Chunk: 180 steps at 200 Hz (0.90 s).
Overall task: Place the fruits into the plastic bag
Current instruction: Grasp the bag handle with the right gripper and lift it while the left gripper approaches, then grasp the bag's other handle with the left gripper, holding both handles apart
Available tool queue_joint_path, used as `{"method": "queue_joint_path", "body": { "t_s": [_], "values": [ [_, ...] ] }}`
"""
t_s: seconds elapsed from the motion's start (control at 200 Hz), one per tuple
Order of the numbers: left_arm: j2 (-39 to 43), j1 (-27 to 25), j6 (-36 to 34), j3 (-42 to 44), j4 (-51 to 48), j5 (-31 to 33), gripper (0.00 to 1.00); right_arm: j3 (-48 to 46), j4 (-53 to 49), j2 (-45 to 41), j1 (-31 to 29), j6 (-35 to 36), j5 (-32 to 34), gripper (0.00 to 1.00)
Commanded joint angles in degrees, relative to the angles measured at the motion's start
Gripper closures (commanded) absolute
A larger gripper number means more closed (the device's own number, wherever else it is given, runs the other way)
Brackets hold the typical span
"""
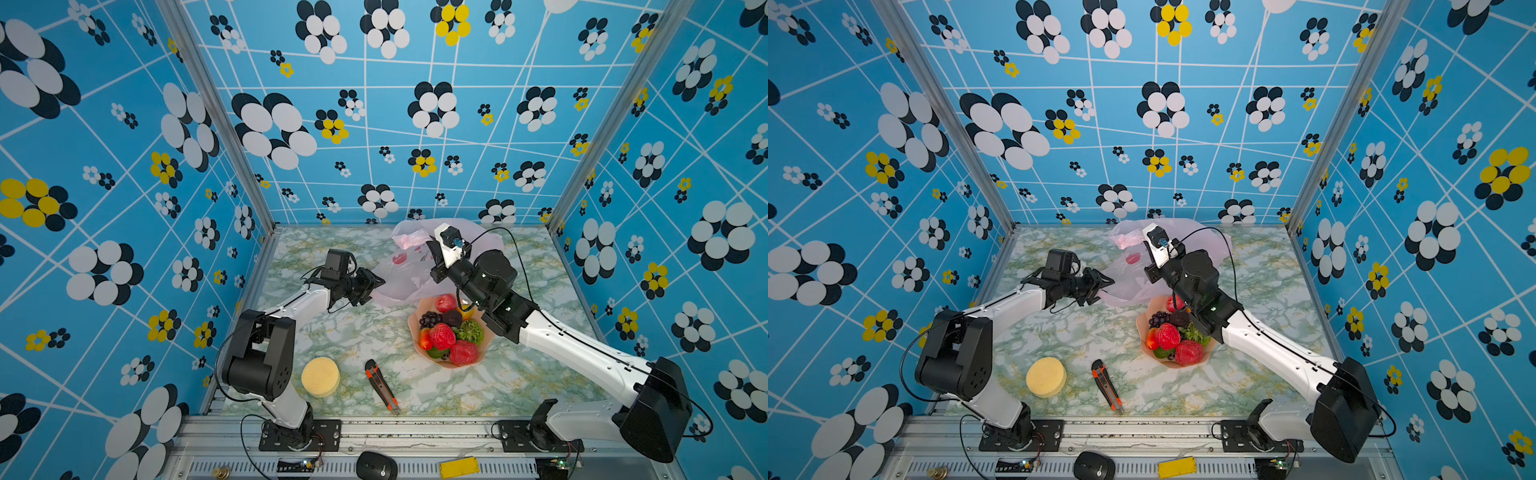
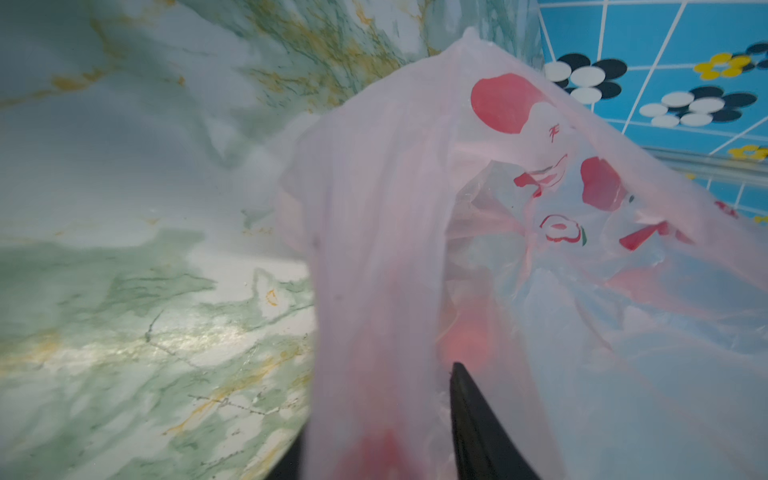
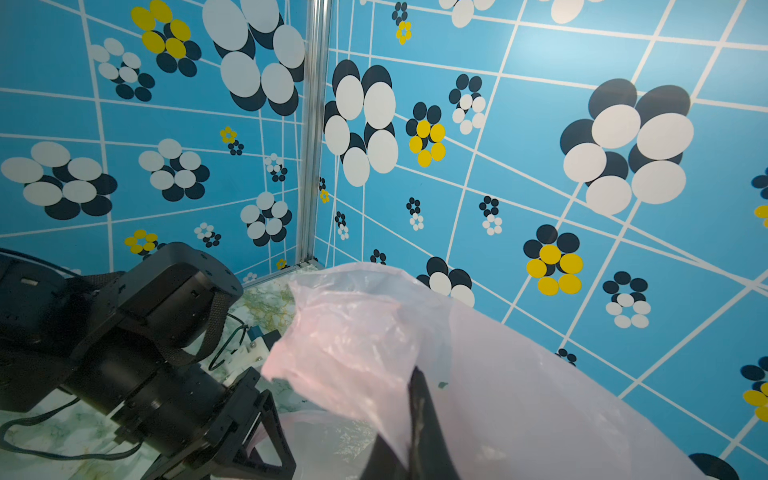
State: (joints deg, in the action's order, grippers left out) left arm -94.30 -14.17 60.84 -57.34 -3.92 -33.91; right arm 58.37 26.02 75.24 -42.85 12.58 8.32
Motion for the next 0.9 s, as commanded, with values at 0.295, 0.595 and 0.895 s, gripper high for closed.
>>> {"method": "queue_joint_path", "body": {
  "t_s": [0.295,0.595,0.895],
  "values": [
    [1.3,0.3,-2.3,-5.9,5.5,-1.2,1.0,-5.3,3.9,-3.2,6.0,-12.6,1.9,1.0],
    [7.4,0.6,-18.0,-26.4,-10.1,2.1,1.0,-2.0,14.9,0.5,11.7,-22.2,-6.7,1.0],
    [16.8,0.5,-22.4,-14.8,-14.9,2.9,1.0,-13.2,9.7,-1.4,12.1,-31.4,-2.7,0.73]
  ]
}}
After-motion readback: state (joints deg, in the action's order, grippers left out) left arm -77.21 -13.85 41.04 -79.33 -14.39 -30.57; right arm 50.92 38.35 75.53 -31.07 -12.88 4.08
